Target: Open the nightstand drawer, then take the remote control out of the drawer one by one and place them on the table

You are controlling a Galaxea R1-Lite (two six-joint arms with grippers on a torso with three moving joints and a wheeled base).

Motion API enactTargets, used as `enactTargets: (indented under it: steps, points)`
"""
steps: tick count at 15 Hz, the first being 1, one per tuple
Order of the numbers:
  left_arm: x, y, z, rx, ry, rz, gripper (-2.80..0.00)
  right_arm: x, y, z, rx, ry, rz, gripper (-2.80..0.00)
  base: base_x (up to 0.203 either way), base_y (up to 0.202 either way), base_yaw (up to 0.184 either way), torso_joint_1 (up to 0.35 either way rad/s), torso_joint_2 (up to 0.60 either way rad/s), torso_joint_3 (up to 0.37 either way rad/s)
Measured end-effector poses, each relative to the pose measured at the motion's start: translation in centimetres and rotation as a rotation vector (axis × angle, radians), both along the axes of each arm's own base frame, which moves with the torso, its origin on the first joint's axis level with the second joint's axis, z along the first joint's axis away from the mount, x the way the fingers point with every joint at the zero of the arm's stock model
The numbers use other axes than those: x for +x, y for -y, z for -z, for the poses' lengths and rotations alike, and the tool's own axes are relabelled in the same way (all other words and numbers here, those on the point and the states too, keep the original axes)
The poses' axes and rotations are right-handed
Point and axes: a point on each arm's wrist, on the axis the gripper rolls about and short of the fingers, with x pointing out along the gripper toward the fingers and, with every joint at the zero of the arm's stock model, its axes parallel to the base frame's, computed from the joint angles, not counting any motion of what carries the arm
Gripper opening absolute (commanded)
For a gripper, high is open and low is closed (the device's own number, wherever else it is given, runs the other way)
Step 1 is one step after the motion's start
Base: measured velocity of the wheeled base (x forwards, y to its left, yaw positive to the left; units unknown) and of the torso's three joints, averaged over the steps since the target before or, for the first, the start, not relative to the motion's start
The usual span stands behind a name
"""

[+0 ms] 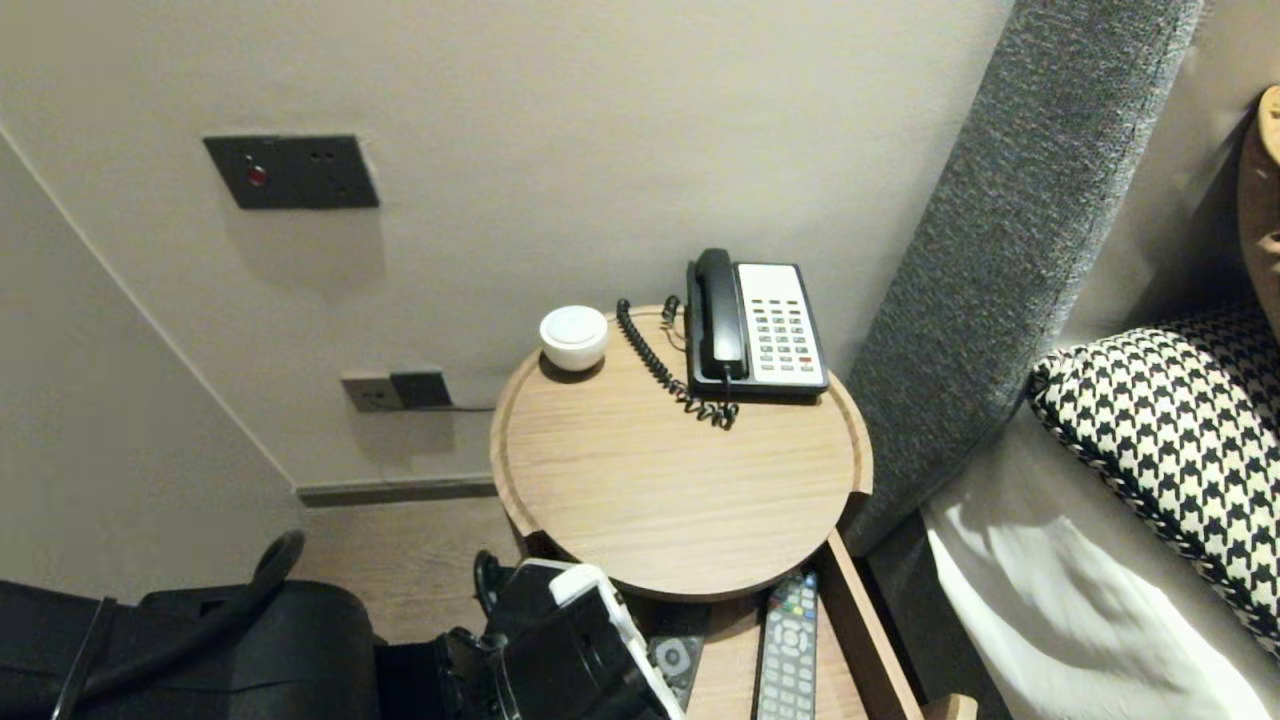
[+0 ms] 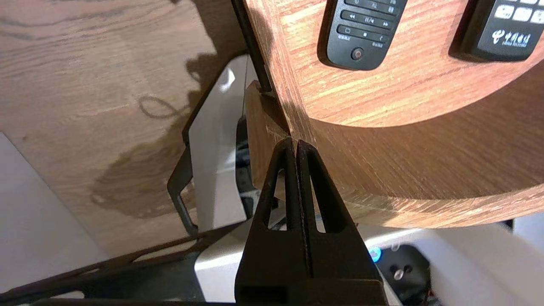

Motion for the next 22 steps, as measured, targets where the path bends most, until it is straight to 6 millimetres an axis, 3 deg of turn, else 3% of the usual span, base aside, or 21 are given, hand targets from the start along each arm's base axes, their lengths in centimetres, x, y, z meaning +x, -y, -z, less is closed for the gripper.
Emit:
enactTargets:
  steps: [16, 22]
  points:
    - [-1.4, -0.1, -0.6, -0.017, -0.006, 0.057, -2.8, 0.0, 0.0, 0.0, 0.0, 0.0, 0.0, -2.8, 0.0, 0.0, 0.0, 0.0, 0.0, 0.0]
    - [-0.1, 0.4, -2.3, -0.075, 0.043, 0.023, -2.8, 0.0, 0.0, 0.0, 0.0, 0.0, 0.0, -2.8, 0.0, 0.0, 0.0, 0.0, 0.0, 0.0]
